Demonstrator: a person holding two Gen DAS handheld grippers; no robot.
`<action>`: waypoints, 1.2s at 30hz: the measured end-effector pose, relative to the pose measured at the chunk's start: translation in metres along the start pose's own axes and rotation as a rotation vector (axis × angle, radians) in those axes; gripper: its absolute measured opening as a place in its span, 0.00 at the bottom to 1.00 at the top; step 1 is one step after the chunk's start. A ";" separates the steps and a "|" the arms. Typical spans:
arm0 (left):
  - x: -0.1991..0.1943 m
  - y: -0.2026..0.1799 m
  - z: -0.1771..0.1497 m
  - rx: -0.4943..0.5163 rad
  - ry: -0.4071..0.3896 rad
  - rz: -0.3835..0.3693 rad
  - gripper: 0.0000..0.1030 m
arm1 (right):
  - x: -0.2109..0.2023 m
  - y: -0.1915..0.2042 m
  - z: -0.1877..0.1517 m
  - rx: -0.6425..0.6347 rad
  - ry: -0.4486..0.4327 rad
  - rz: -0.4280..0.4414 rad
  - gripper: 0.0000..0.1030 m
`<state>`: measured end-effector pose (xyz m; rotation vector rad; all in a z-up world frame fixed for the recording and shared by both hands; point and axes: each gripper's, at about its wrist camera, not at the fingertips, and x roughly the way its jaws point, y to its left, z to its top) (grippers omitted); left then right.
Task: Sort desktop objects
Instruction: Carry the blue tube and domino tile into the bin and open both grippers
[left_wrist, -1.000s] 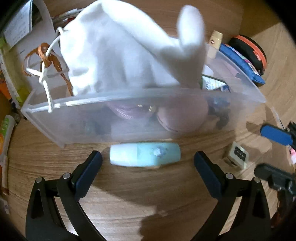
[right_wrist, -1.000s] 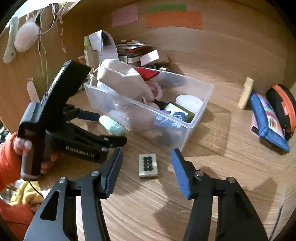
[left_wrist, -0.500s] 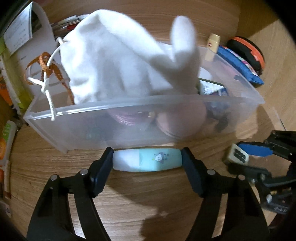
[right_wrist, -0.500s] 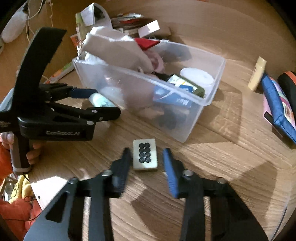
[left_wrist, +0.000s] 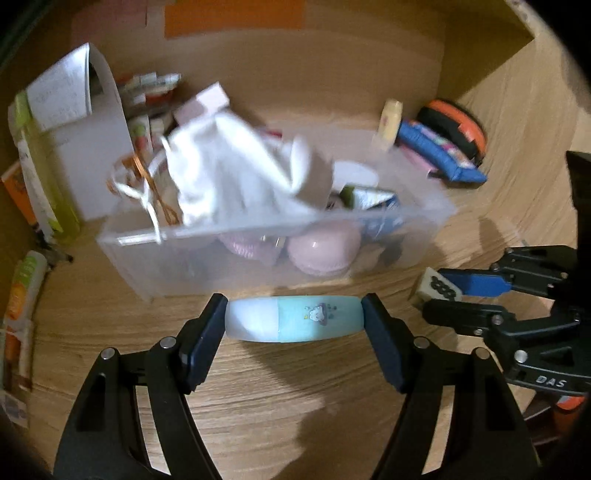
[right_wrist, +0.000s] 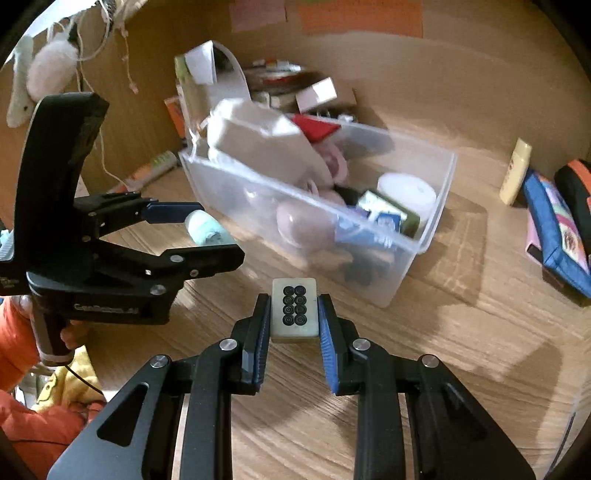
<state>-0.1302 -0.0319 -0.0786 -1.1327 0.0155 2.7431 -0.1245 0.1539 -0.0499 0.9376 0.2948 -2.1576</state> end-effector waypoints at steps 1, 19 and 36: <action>-0.005 0.001 0.005 0.005 -0.015 -0.005 0.71 | -0.003 0.001 0.002 -0.002 -0.013 -0.003 0.22; -0.017 -0.022 0.066 0.034 -0.123 -0.123 0.71 | -0.025 -0.033 0.032 0.085 -0.118 -0.045 0.22; 0.034 -0.028 0.100 0.034 -0.102 -0.169 0.71 | 0.003 -0.046 0.050 0.080 -0.079 -0.080 0.22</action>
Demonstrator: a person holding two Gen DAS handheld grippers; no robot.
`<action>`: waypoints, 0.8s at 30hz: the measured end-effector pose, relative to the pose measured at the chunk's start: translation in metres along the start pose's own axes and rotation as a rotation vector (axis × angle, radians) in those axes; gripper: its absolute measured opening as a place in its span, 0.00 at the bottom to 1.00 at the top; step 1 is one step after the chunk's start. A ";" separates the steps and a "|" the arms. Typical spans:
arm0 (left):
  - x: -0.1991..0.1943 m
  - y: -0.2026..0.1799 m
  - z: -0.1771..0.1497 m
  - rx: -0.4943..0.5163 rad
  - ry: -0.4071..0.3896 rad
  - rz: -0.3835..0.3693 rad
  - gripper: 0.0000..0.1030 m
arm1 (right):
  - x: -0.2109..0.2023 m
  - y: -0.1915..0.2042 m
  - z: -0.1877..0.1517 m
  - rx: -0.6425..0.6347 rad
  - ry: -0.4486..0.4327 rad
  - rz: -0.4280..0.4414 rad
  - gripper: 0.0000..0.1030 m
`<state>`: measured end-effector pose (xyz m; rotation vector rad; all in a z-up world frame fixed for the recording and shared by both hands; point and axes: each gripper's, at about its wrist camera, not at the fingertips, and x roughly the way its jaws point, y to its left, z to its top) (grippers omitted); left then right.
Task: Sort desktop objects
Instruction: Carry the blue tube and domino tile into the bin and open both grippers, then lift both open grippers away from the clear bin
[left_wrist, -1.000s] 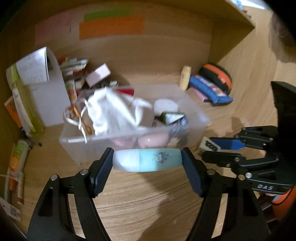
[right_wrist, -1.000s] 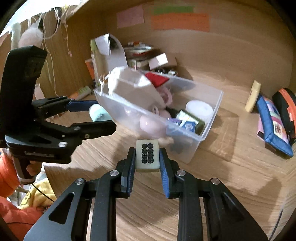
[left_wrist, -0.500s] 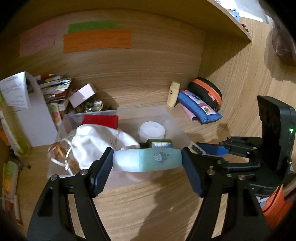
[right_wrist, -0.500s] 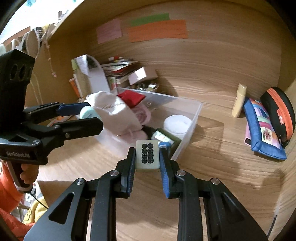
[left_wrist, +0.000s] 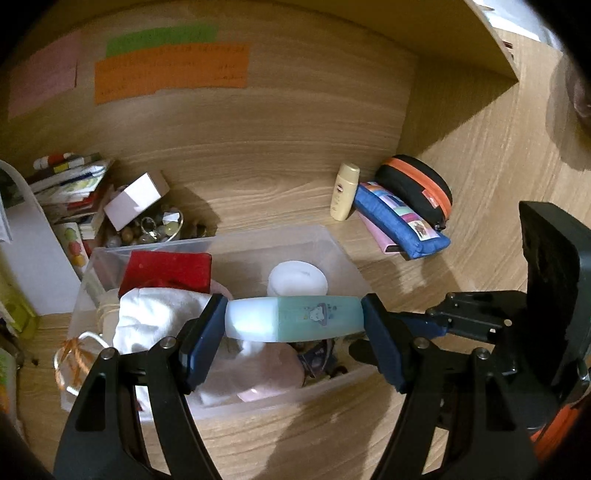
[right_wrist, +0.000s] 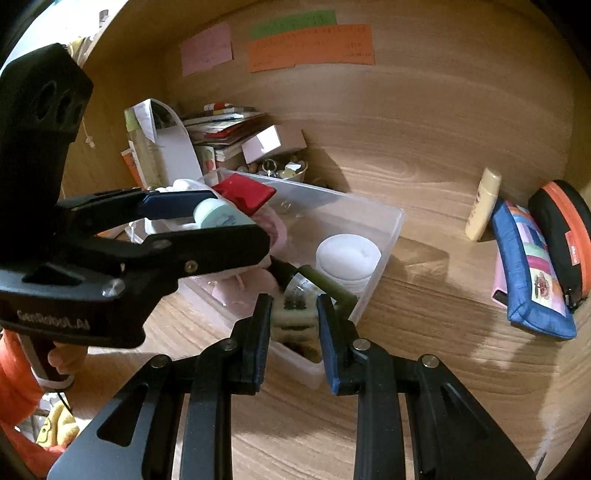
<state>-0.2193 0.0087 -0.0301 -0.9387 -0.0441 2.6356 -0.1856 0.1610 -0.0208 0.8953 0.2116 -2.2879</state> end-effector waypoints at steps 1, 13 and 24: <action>0.002 0.001 0.000 -0.004 0.004 -0.001 0.71 | 0.001 -0.001 0.000 0.000 0.002 0.006 0.22; 0.007 0.000 -0.003 0.000 0.013 0.043 0.71 | 0.001 0.000 -0.001 -0.016 -0.011 -0.006 0.30; -0.012 -0.005 -0.007 -0.007 -0.004 0.056 0.82 | -0.014 0.010 -0.003 -0.044 -0.058 -0.046 0.54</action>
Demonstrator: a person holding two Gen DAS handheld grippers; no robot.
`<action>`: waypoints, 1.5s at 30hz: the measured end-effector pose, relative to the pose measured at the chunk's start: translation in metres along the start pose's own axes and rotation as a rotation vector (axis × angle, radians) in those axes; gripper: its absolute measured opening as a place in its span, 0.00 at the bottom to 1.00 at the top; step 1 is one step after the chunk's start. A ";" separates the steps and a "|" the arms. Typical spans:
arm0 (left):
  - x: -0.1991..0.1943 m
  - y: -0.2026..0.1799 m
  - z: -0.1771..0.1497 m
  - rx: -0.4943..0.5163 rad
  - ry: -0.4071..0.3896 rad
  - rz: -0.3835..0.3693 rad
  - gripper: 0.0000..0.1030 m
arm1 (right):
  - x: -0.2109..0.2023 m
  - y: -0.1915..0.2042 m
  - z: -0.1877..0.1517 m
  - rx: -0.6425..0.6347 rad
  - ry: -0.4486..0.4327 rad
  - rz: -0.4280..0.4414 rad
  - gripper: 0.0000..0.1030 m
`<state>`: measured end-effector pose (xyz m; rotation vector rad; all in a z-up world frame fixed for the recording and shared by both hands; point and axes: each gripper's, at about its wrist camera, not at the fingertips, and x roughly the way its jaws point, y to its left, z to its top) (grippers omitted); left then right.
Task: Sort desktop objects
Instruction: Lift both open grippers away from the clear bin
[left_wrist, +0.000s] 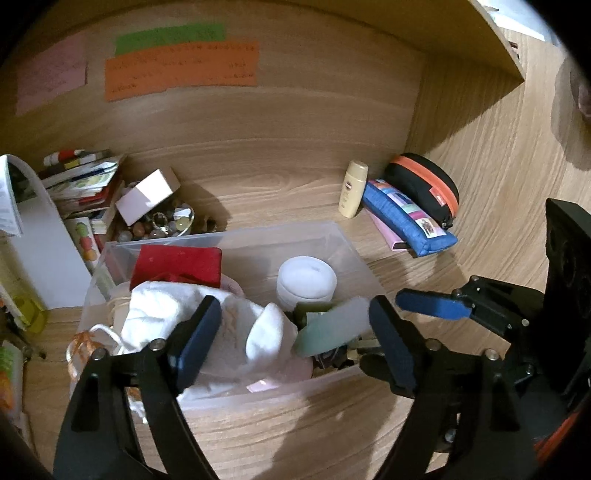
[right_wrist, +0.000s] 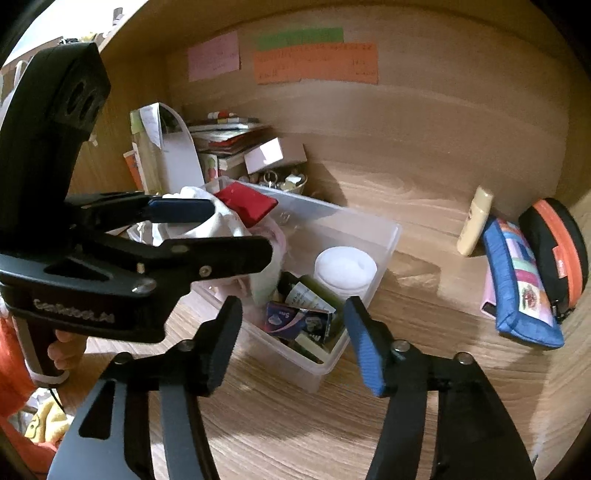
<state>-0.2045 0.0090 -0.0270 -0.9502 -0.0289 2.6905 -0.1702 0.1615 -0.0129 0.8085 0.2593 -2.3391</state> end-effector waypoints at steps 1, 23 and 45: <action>-0.003 0.000 -0.001 0.000 -0.003 0.001 0.84 | -0.002 0.001 0.000 -0.003 -0.004 -0.003 0.55; -0.074 0.013 -0.043 -0.085 -0.099 0.113 0.97 | -0.041 0.023 -0.024 0.046 -0.050 -0.029 0.83; -0.091 0.006 -0.081 0.031 -0.188 0.164 0.97 | -0.061 0.021 -0.037 0.163 -0.071 -0.074 0.86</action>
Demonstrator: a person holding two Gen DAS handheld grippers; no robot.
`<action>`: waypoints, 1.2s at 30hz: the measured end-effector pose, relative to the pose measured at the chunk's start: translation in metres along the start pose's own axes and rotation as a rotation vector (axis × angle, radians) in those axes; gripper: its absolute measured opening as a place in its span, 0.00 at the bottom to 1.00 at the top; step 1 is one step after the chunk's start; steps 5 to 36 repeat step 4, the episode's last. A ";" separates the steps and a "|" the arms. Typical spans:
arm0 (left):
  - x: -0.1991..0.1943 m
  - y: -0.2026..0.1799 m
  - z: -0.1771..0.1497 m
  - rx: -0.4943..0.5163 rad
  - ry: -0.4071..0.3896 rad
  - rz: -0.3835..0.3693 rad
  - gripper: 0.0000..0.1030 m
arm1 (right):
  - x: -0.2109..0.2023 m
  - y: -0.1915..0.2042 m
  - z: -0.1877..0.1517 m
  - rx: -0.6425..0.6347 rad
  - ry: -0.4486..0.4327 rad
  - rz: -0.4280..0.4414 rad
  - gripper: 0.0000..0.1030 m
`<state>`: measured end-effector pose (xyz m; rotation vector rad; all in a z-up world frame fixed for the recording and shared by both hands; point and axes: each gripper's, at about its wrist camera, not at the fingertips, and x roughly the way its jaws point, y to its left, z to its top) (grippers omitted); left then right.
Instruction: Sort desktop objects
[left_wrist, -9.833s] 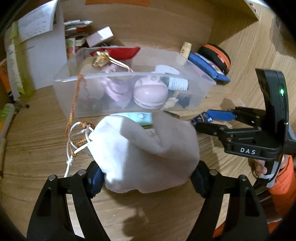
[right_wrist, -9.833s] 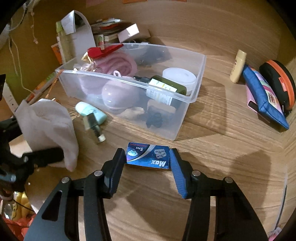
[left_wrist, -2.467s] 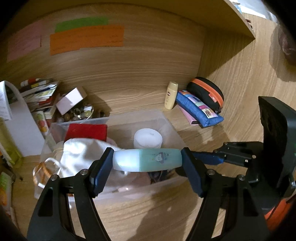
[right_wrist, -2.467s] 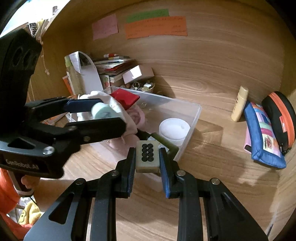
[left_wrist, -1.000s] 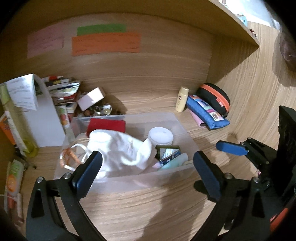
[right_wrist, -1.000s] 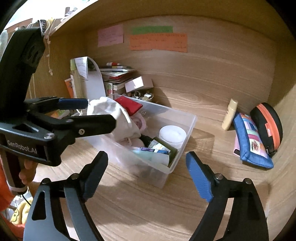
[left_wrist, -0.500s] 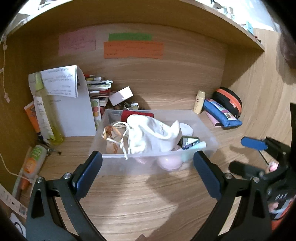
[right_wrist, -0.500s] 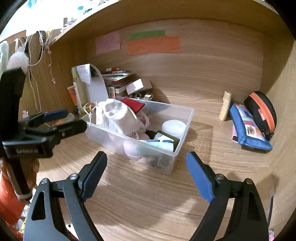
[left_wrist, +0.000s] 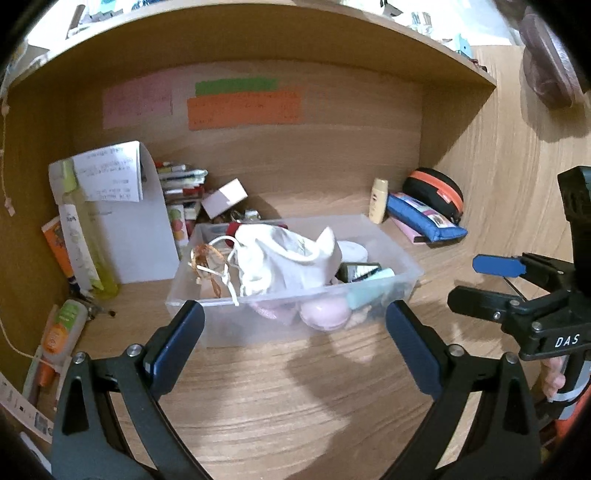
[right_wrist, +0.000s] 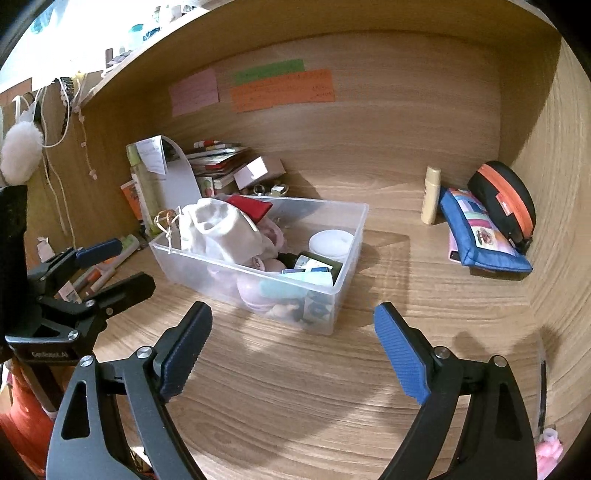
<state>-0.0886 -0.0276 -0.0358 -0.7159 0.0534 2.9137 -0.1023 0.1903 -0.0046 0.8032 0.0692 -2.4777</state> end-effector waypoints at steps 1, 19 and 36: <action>0.000 0.000 0.000 0.002 -0.008 -0.002 0.97 | 0.001 0.000 0.000 0.000 0.003 0.001 0.86; 0.001 -0.002 0.000 0.010 -0.005 -0.005 0.97 | 0.004 0.000 0.000 -0.002 0.008 0.001 0.86; 0.001 -0.002 0.000 0.010 -0.005 -0.005 0.97 | 0.004 0.000 0.000 -0.002 0.008 0.001 0.86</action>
